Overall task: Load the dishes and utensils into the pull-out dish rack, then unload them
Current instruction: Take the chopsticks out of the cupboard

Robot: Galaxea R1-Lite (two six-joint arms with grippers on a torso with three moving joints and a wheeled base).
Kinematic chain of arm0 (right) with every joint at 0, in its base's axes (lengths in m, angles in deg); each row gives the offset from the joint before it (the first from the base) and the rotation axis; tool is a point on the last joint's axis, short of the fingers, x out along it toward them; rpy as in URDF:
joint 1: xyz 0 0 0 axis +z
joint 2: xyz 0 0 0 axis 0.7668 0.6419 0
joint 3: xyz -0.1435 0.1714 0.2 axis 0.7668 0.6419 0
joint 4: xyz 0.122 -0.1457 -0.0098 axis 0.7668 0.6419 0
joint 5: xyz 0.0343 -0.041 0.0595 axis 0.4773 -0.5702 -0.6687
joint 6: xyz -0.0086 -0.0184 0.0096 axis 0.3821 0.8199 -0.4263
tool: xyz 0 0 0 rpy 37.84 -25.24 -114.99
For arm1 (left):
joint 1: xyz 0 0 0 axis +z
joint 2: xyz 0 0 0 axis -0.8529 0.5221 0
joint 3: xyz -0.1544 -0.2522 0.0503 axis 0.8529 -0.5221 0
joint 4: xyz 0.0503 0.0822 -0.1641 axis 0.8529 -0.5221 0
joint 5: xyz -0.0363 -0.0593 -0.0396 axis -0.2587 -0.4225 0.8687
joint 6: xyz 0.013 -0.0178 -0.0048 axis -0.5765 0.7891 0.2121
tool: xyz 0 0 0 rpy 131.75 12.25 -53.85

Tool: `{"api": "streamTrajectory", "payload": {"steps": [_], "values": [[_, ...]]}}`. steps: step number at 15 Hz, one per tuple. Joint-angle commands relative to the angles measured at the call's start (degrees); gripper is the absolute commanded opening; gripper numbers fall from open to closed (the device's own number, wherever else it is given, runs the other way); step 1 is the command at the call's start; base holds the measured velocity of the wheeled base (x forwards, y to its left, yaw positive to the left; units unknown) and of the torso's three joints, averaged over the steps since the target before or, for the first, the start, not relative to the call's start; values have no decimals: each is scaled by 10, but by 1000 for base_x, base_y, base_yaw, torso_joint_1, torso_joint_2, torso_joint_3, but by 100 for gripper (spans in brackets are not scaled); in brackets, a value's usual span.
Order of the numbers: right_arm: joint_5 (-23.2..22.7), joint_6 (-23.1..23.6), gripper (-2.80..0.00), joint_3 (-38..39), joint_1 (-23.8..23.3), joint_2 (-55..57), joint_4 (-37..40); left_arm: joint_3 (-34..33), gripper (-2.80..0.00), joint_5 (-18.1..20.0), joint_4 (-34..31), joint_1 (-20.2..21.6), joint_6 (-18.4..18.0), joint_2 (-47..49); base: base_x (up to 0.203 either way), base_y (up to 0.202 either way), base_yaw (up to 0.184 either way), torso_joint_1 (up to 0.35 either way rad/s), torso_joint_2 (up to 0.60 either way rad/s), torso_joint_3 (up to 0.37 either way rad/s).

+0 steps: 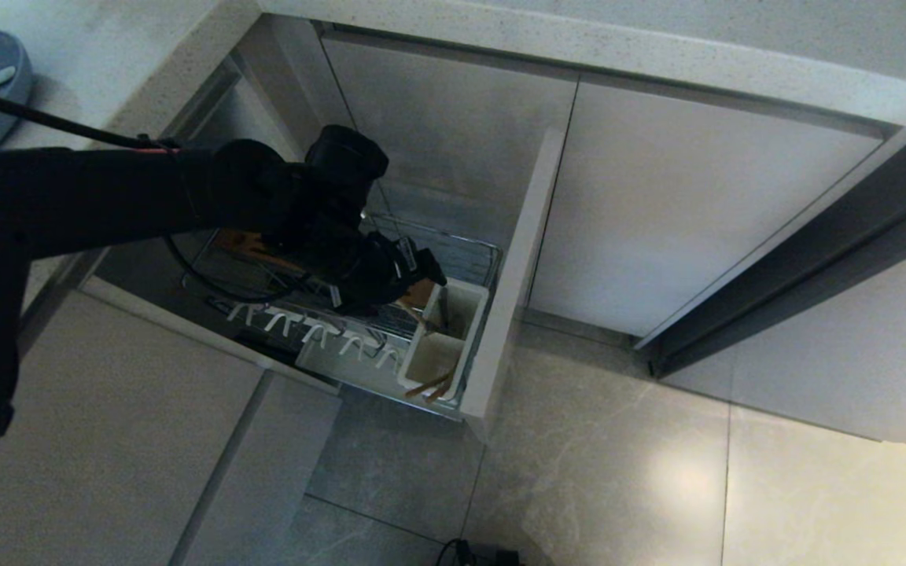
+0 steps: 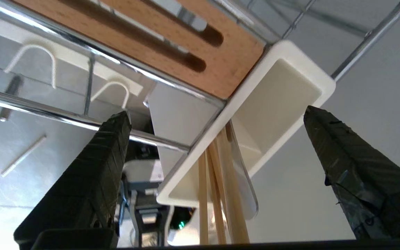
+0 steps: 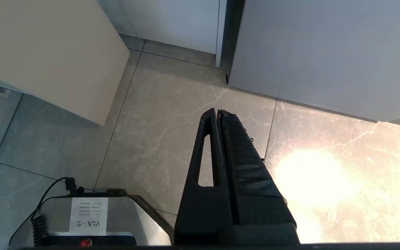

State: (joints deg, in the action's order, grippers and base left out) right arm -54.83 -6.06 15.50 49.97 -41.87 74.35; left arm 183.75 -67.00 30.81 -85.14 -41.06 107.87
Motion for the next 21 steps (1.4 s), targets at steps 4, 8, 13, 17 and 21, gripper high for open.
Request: {"api": "streamTrajectory", "payload": {"steps": [4,8,13,17,21], "values": [[0,0,-280,0,0,0,0,-1,0,-55,16,-30,7,4,0,0,0,0,0,0],[0,0,-280,0,0,0,0,-1,0,-137,14,-56,30,5,0,0,0,0,0,0],[0,0,-280,0,0,0,0,-1,0,-189,16,-62,42,-2,0,0,0,0,0,0],[0,0,-280,0,0,0,0,-1,0,-190,16,-64,49,-26,0,0,0,0,0,0],[0,0,-280,0,0,0,0,-2,0,-204,6,-82,69,-37,0,0,0,0,0,0]]}}
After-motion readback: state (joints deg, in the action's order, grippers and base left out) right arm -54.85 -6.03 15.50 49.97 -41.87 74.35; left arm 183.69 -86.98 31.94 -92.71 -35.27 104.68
